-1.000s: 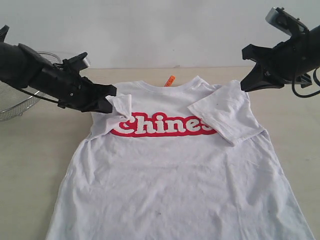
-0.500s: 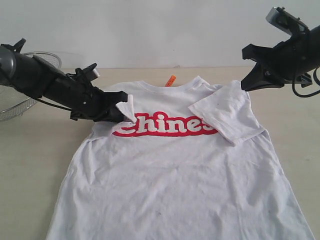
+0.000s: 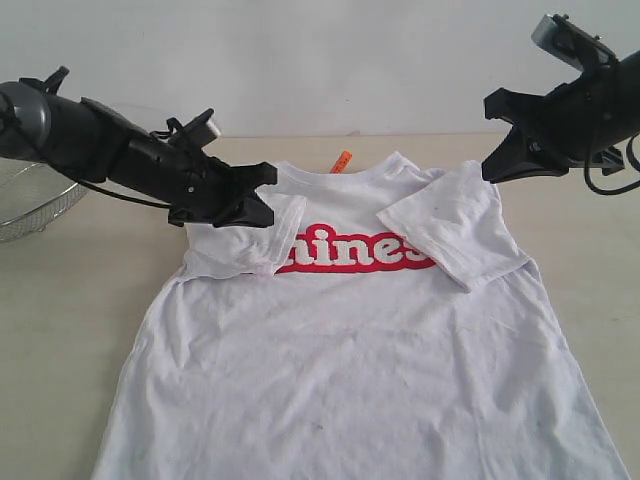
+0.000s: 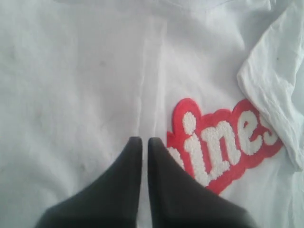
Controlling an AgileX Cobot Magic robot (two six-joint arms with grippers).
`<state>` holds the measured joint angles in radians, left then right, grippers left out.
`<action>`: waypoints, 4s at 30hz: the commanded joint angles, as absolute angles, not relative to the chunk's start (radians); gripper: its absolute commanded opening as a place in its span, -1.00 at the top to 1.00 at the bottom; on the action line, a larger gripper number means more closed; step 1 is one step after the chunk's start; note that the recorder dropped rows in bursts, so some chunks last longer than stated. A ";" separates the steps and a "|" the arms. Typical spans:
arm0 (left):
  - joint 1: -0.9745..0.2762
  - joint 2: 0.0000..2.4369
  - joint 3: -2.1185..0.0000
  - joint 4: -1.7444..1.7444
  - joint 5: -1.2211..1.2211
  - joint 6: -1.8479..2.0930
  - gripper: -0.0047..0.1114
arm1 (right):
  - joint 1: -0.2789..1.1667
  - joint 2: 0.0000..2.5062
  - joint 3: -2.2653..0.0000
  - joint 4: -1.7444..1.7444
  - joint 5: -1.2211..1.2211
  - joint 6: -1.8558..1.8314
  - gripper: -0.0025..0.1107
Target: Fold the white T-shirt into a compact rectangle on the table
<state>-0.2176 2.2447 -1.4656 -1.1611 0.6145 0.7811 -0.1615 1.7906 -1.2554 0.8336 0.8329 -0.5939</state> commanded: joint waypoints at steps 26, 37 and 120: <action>-0.067 1.888 -1.176 -0.821 0.834 0.652 0.84 | -0.210 1.674 -1.072 0.771 0.814 -0.518 0.96; -0.067 1.519 -0.846 -0.788 0.877 0.674 0.84 | -0.210 1.480 -0.719 0.773 0.871 -0.550 0.96; -0.070 1.678 -0.431 -0.641 0.912 0.359 0.00 | -0.210 1.570 -0.523 0.342 1.005 -0.237 -0.11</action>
